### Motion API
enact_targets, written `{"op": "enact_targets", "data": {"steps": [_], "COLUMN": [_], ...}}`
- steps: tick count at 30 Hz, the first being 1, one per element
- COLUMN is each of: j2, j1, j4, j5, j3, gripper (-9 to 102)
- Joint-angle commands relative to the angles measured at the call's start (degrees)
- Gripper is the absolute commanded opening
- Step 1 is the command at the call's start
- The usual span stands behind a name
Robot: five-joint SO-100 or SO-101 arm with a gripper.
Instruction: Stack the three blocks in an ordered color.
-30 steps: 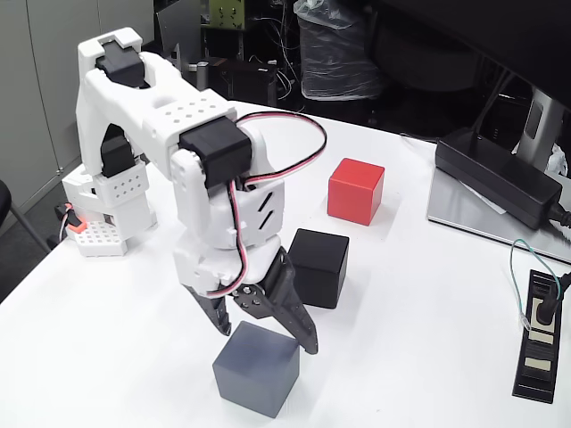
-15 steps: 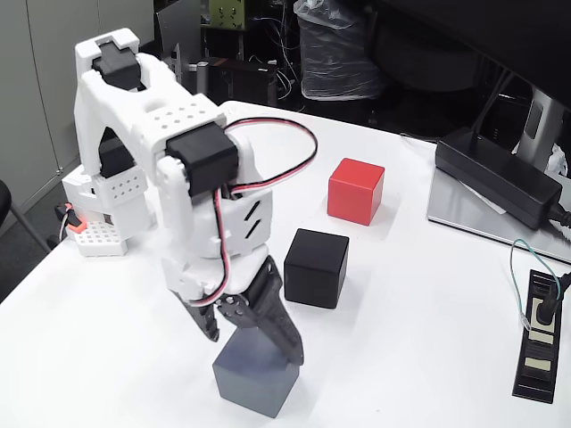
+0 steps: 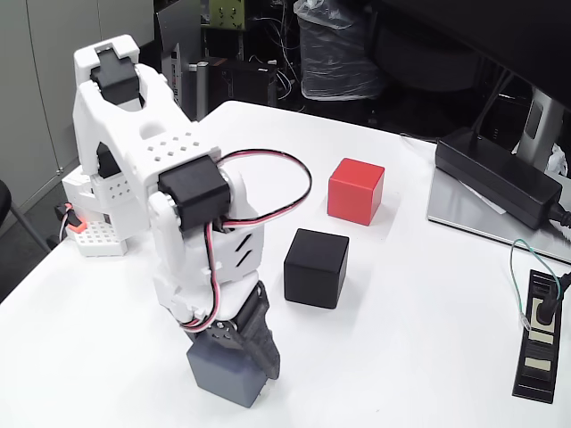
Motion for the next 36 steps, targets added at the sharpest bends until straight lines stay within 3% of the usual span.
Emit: {"op": "enact_targets", "data": {"steps": [1, 14, 21, 36], "j2": [-0.1, 0.1, 1.7, 8.3], "j1": [-0.4, -0.7, -1.2, -17.2], "j4": [-0.5, 0.6, 8.9, 11.3], "j5": [0.3, 0.4, 0.4, 9.6], "j3": [-0.4, -5.4, -13.4, -22.0], "gripper": [25, 7, 0, -1]}}
